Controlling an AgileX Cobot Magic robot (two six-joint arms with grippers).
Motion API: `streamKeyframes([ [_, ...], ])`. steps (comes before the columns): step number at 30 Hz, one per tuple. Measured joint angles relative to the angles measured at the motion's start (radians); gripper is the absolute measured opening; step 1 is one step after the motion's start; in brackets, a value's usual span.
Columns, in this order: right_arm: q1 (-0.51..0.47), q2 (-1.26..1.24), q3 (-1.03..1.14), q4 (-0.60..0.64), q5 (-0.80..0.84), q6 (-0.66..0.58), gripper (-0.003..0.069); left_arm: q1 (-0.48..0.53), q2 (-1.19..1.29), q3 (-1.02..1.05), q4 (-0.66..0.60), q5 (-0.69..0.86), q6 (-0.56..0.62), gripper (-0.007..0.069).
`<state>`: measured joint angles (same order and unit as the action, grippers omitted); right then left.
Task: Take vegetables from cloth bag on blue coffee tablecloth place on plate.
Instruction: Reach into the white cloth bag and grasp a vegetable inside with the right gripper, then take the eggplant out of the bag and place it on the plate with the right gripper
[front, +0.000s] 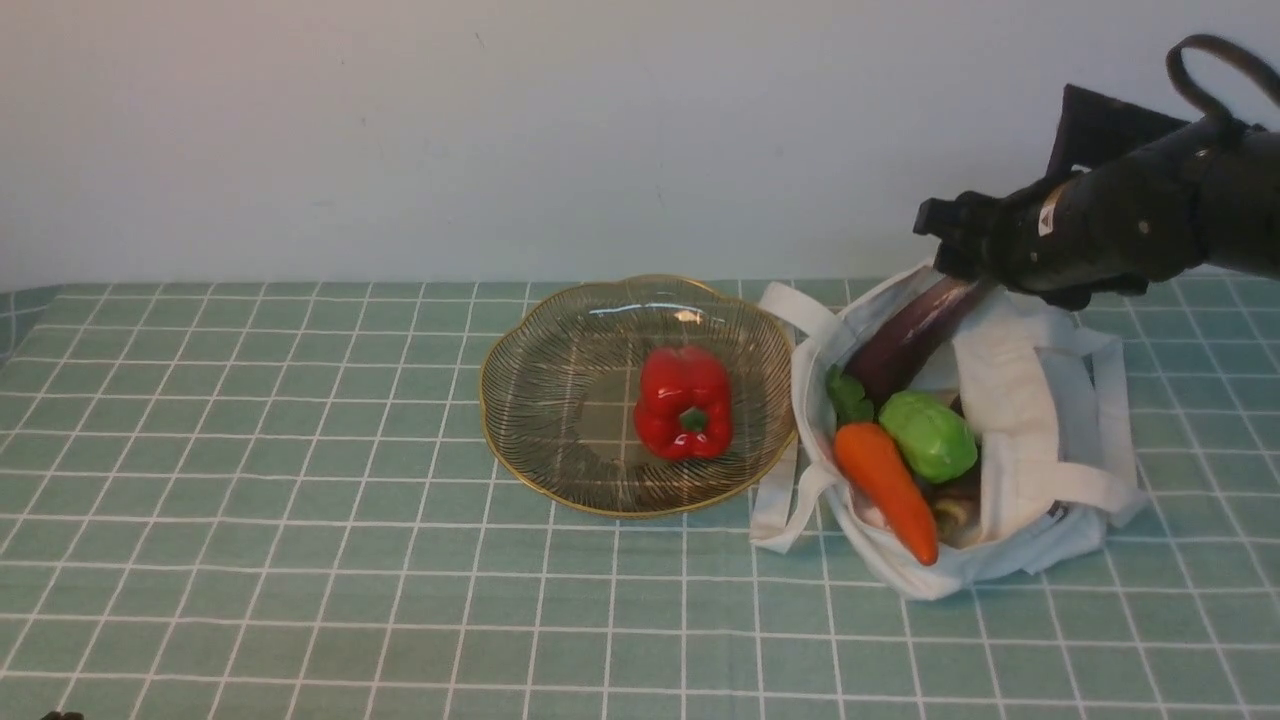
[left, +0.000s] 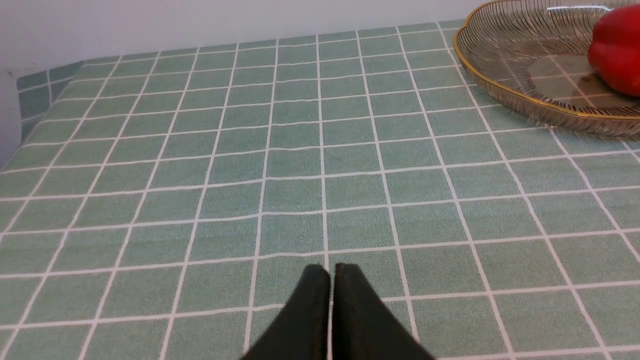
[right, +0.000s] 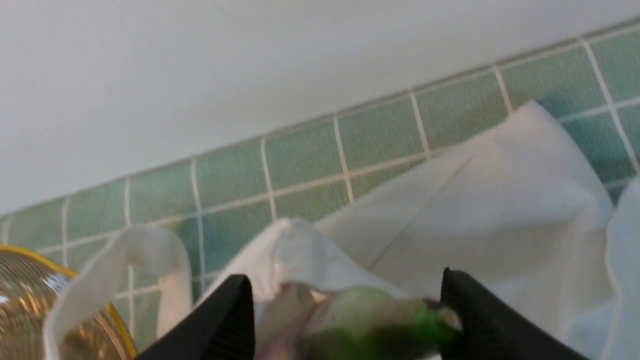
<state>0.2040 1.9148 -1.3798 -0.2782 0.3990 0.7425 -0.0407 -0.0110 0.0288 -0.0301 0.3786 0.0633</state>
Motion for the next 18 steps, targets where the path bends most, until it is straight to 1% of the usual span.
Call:
streamKeyframes([
  [3, 0.000, 0.000, 0.000, -0.005, -0.013, 0.010, 0.0426, 0.000, 0.000, 0.000, 0.000, 0.000, 0.000, -0.0005],
  [5, 0.000, 0.000, -0.001, -0.008, -0.014, 0.014, 0.0372, 0.000, 0.000, 0.000, 0.000, 0.000, 0.000, -0.0005],
  [8, 0.000, 0.003, -0.002, -0.015, -0.005, 0.021, 0.0235, 0.000, 0.000, 0.000, 0.000, 0.000, 0.000, -0.0005],
  [13, 0.000, -0.015, -0.007, -0.058, 0.041, 0.025, 0.0227, 0.000, 0.000, 0.000, 0.000, 0.000, 0.000, -0.0005],
  [18, 0.000, -0.101, -0.006, -0.098, 0.073, 0.021, 0.0227, 0.000, 0.000, 0.000, 0.000, 0.000, 0.000, -0.0005],
])
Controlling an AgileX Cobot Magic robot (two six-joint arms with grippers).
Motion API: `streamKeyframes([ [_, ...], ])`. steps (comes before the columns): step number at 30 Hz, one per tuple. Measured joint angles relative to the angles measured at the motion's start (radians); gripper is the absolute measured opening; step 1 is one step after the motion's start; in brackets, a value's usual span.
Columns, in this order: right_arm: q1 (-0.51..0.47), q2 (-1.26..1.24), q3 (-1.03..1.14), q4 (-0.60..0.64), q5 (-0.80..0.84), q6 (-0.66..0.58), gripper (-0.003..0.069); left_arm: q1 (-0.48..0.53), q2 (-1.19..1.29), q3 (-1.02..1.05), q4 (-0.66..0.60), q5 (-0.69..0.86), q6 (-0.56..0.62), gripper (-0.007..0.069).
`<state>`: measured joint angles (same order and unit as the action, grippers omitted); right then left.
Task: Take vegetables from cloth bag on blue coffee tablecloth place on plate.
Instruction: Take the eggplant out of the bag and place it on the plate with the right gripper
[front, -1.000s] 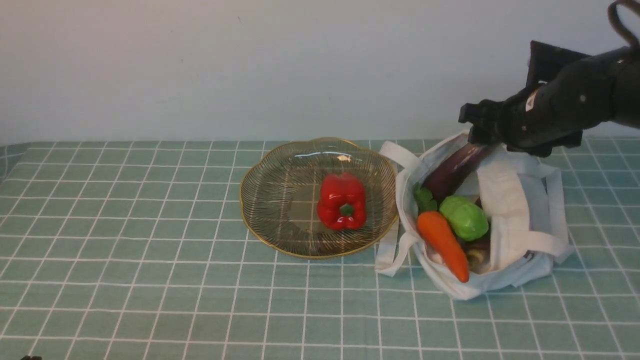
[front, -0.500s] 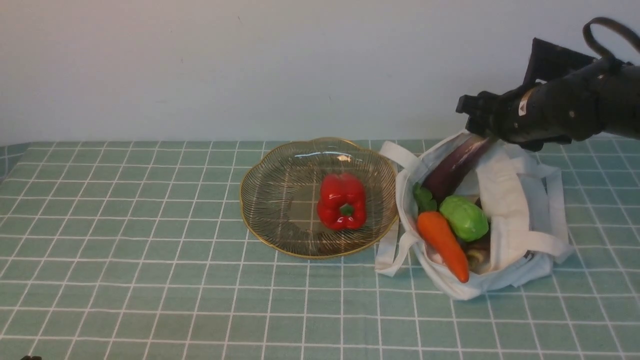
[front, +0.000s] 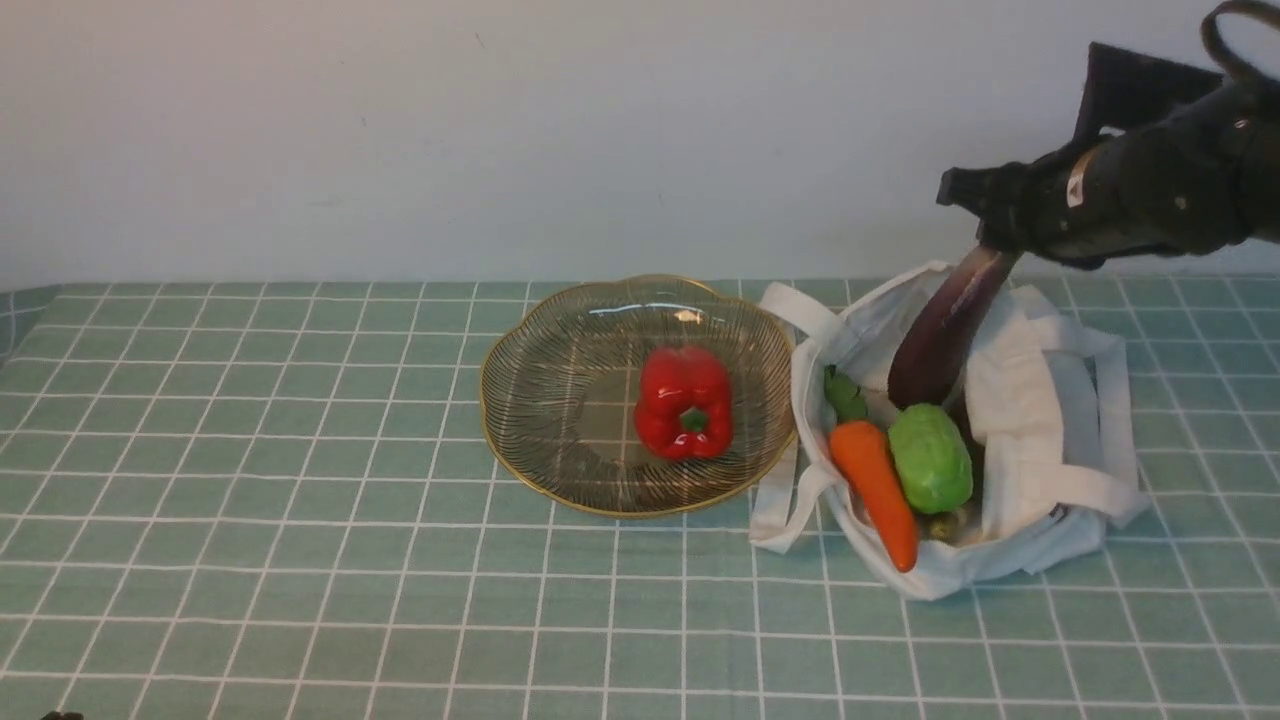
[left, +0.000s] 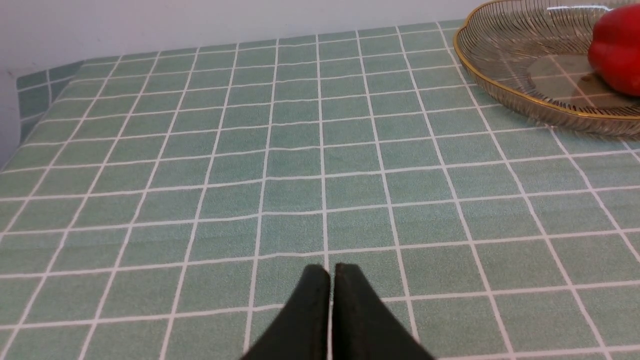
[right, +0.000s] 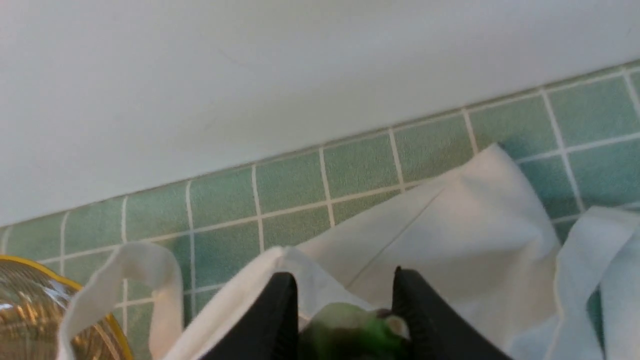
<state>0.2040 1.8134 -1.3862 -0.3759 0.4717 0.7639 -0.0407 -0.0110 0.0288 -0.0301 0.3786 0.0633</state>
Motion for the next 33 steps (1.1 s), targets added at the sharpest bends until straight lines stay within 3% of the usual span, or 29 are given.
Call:
streamKeyframes([
  [8, 0.016, -0.191, -0.037, 0.021, -0.086, -0.011, 0.0226, 0.000, 0.000, 0.000, 0.000, 0.000, 0.000, -0.0005],
  [15, 0.164, -0.154, -0.036, 0.102, -0.107, -0.049, 0.0226, 0.000, 0.000, 0.000, 0.000, 0.000, 0.000, -0.0005],
  [19, 0.273, -0.056, -0.036, 0.090, -0.212, -0.068, 0.0226, 0.000, 0.000, 0.000, 0.000, 0.000, 0.000, -0.0005],
  [26, 0.311, 0.089, -0.034, 0.074, -0.472, -0.039, 0.0225, 0.000, 0.000, 0.000, 0.000, 0.000, 0.000, -0.0005],
  [29, 0.311, 0.131, -0.034, 0.067, -0.527, -0.030, 0.0252, 0.000, 0.000, 0.000, 0.000, 0.000, 0.000, -0.0005],
  [33, 0.311, 0.171, -0.034, 0.066, -0.536, -0.027, 0.0398, 0.000, 0.000, 0.000, 0.000, 0.000, 0.000, -0.0005],
])
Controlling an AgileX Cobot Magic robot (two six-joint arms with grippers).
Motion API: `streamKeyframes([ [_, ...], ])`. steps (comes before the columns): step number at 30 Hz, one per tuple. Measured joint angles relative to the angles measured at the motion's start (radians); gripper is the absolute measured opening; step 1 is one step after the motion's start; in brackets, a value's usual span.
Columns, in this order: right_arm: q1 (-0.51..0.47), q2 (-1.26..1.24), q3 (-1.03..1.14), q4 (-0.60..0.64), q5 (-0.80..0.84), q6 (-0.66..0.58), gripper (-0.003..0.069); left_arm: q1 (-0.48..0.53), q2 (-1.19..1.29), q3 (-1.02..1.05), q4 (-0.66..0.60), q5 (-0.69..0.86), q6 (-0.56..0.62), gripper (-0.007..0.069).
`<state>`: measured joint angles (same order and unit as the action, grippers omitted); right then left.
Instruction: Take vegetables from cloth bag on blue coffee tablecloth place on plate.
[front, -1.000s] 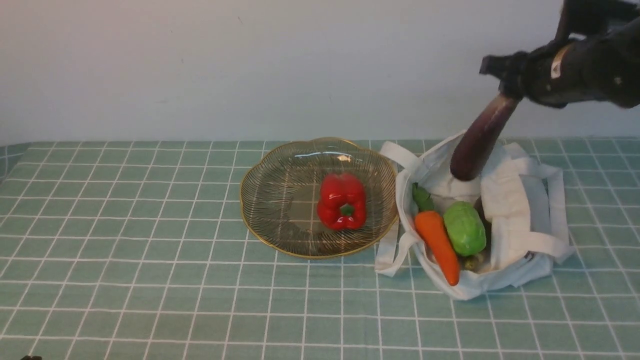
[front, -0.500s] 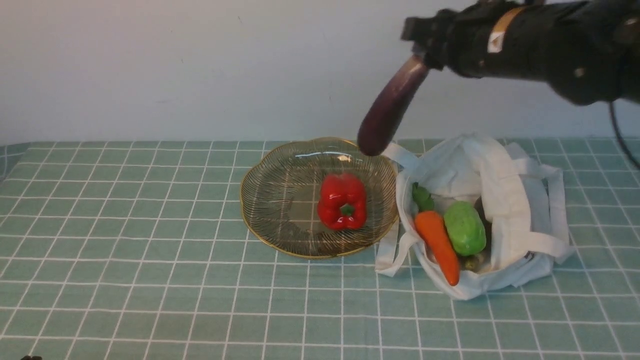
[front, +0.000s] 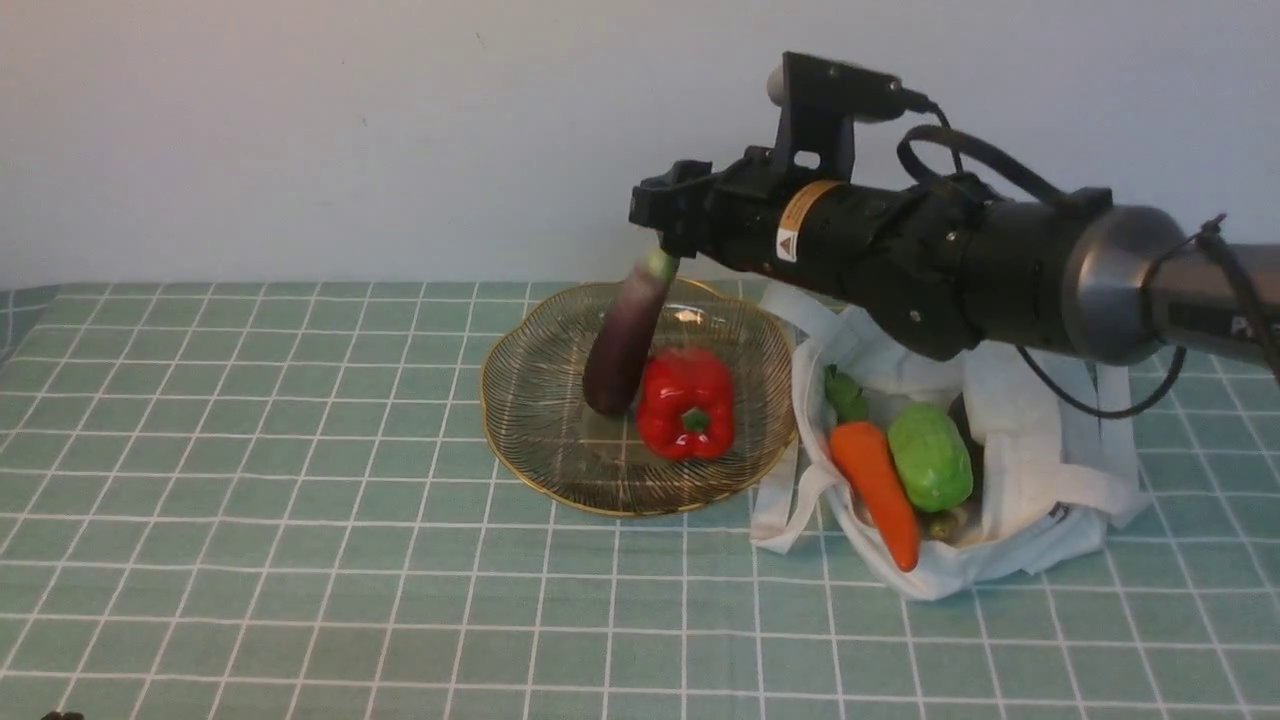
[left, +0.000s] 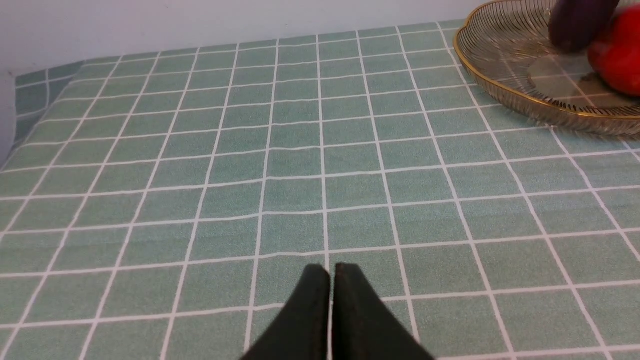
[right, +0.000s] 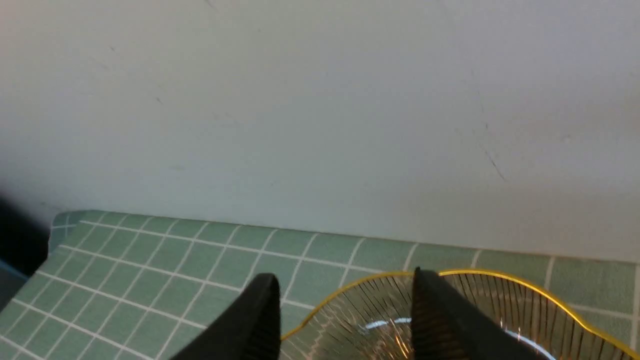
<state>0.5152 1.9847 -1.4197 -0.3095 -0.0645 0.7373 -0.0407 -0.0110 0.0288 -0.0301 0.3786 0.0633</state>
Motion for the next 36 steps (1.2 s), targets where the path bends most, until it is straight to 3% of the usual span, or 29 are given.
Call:
streamKeyframes([
  [2, 0.000, 0.000, 0.000, -0.001, 0.017, 0.000, 0.0492, 0.000, 0.000, 0.000, 0.000, 0.000, 0.000, -0.0005],
  [7, -0.006, -0.043, 0.000, -0.016, 0.142, -0.005, 0.0605, 0.000, 0.000, 0.000, 0.000, 0.000, 0.000, -0.0005],
  [11, -0.014, -0.136, 0.000, -0.066, 0.264, -0.039, 0.0613, 0.000, 0.000, 0.000, 0.000, 0.000, 0.000, -0.0005],
  [15, -0.015, -0.290, 0.000, -0.123, 0.388, -0.082, 0.0573, 0.000, 0.000, 0.000, 0.000, 0.000, 0.000, -0.0005],
  [18, -0.015, -0.422, 0.000, -0.134, 0.494, -0.100, 0.0499, 0.000, 0.000, 0.000, 0.000, 0.000, 0.000, -0.0005],
  [28, -0.015, -0.824, 0.000, -0.093, 1.087, -0.305, 0.0049, 0.000, 0.000, 0.000, 0.000, 0.000, 0.000, -0.0005],
  [32, -0.018, -0.931, 0.000, -0.040, 1.282, -0.368, -0.0007, 0.000, 0.000, 0.000, 0.000, 0.000, 0.000, -0.0005],
  [36, -0.019, -1.057, 0.016, 0.032, 1.325, -0.430, -0.0015, 0.000, 0.000, 0.000, 0.000, 0.000, 0.000, -0.0005],
])
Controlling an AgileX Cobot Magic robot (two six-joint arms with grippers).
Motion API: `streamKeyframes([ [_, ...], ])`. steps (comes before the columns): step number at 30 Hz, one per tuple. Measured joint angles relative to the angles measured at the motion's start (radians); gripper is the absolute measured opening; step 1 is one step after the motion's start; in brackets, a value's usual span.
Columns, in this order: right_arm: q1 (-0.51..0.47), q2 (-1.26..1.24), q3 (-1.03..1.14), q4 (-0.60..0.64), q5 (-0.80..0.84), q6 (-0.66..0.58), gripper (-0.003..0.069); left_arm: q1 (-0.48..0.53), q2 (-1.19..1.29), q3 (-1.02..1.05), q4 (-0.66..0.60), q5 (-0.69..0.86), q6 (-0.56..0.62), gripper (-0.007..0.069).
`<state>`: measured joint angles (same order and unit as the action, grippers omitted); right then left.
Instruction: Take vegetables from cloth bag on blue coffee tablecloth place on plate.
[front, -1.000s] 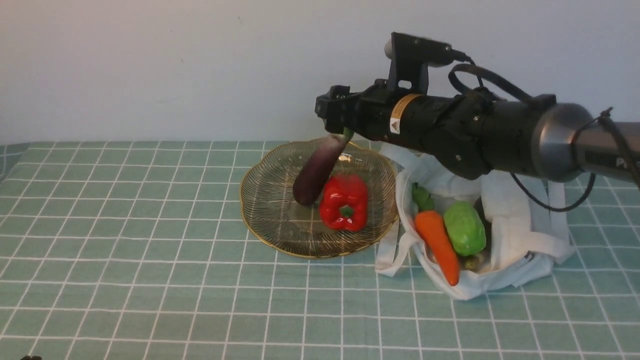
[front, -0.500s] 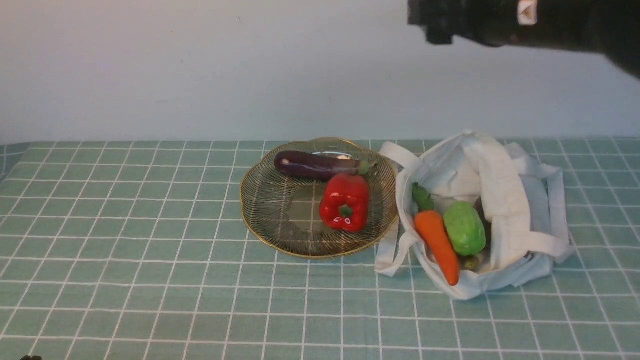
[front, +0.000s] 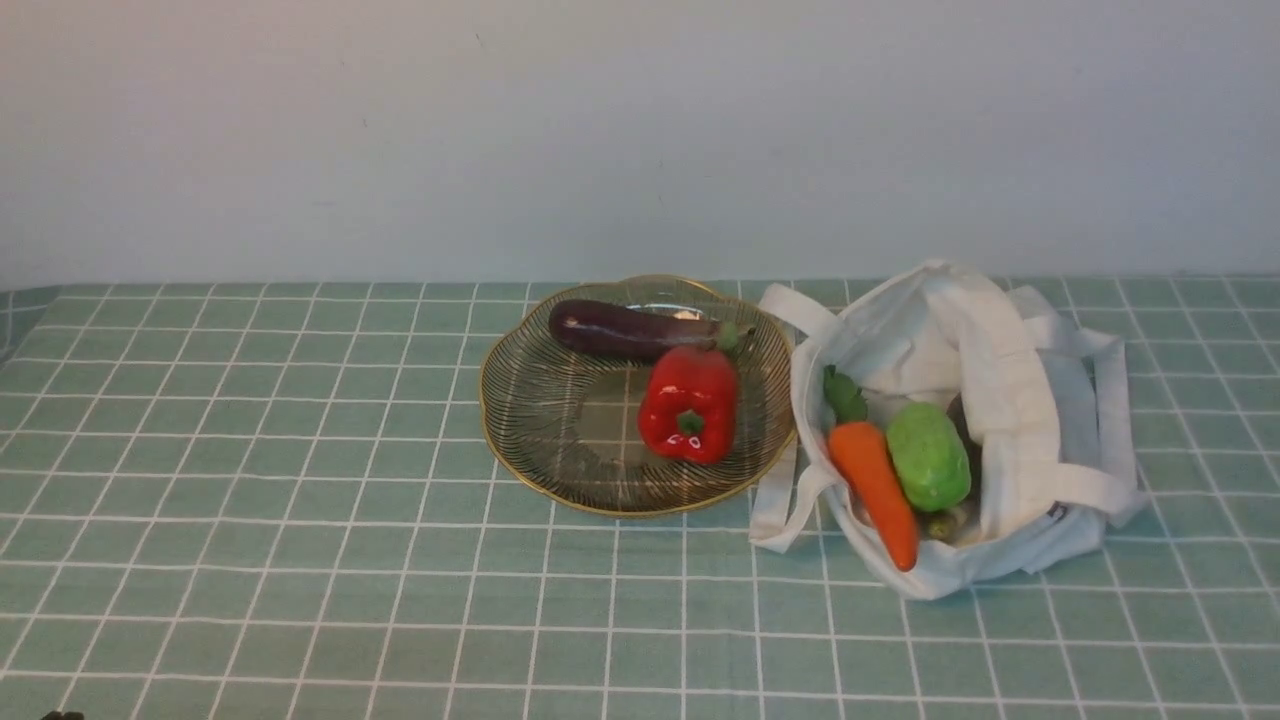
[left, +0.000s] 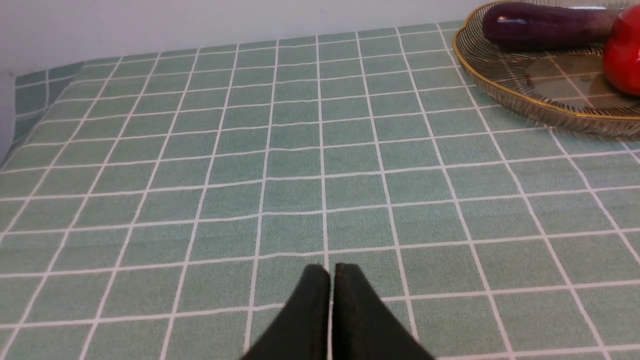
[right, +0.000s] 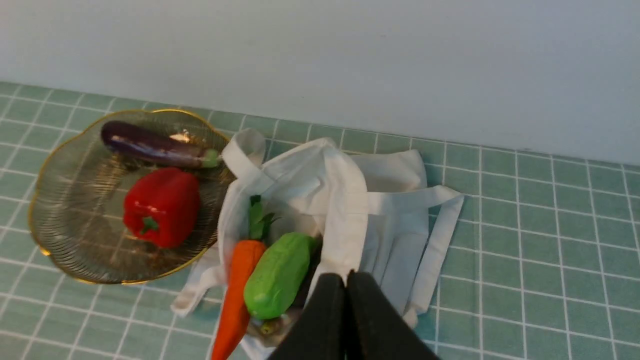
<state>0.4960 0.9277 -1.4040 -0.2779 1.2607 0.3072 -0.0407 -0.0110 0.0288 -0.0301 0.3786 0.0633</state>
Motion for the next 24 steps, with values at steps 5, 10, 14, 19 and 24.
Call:
streamKeyframes([
  [5, 0.000, -0.249, 0.174, 0.085, -0.011, -0.067, -0.0015, 0.000, 0.000, 0.000, 0.000, 0.000, 0.000, -0.0005],
  [10, 0.000, -0.477, 0.456, 0.097, -0.234, -0.106, -0.0015, 0.000, 0.000, 0.000, 0.000, 0.000, 0.000, -0.0005],
  [14, 0.000, -0.611, 0.747, 0.131, -0.619, -0.159, -0.0015, 0.000, 0.000, 0.000, 0.000, 0.000, 0.000, -0.0005],
  [19, 0.000, -0.633, 0.891, 0.184, -0.867, -0.180, -0.0015, 0.000, 0.000, 0.000, 0.000, 0.000, 0.000, -0.0005],
  [24, 0.000, -0.633, 0.933, 0.193, -0.939, -0.181, -0.0015, 0.000, 0.000, 0.000, 0.000, 0.000, 0.000, -0.0005],
])
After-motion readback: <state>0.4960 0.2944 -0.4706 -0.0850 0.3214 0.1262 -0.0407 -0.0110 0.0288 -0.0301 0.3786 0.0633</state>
